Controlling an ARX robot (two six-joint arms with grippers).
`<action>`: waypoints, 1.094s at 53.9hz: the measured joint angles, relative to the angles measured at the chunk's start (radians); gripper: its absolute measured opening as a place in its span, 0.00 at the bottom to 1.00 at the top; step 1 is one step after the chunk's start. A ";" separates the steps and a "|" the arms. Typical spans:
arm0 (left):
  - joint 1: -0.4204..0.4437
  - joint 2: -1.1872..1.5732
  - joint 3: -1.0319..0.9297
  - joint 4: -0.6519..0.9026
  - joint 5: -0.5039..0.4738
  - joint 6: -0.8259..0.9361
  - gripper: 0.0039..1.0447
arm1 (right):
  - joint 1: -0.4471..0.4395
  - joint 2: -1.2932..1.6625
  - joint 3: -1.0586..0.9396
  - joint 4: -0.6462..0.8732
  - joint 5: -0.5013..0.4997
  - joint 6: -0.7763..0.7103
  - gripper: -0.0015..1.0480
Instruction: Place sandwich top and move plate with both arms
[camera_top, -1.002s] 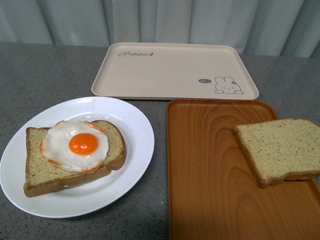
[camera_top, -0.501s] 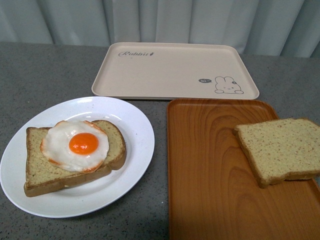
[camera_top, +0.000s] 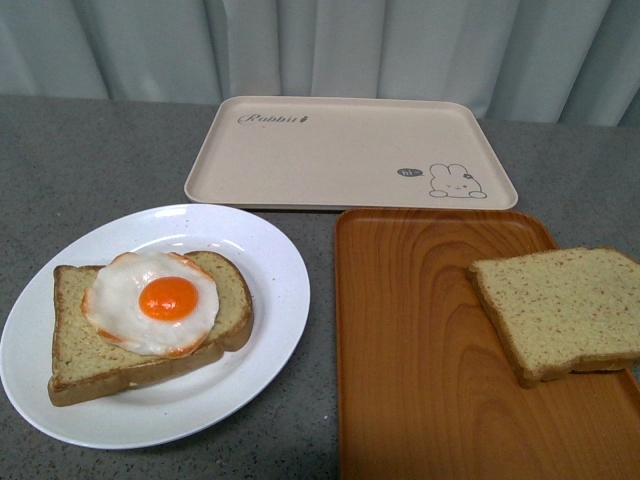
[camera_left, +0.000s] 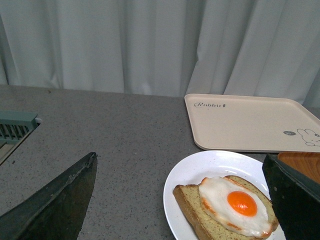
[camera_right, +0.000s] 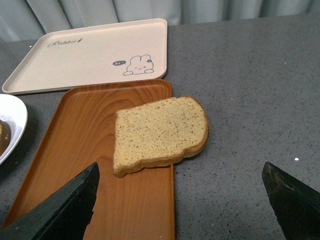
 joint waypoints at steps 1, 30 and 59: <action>0.000 0.000 0.000 0.000 0.000 0.000 0.94 | 0.000 0.000 0.001 0.000 0.002 0.000 0.91; 0.000 0.000 0.000 0.000 0.000 0.000 0.94 | 0.011 -0.006 0.004 0.008 0.004 0.000 0.91; 0.000 0.000 0.000 0.000 0.000 0.000 0.94 | -0.203 0.655 0.152 0.346 -0.044 0.249 0.91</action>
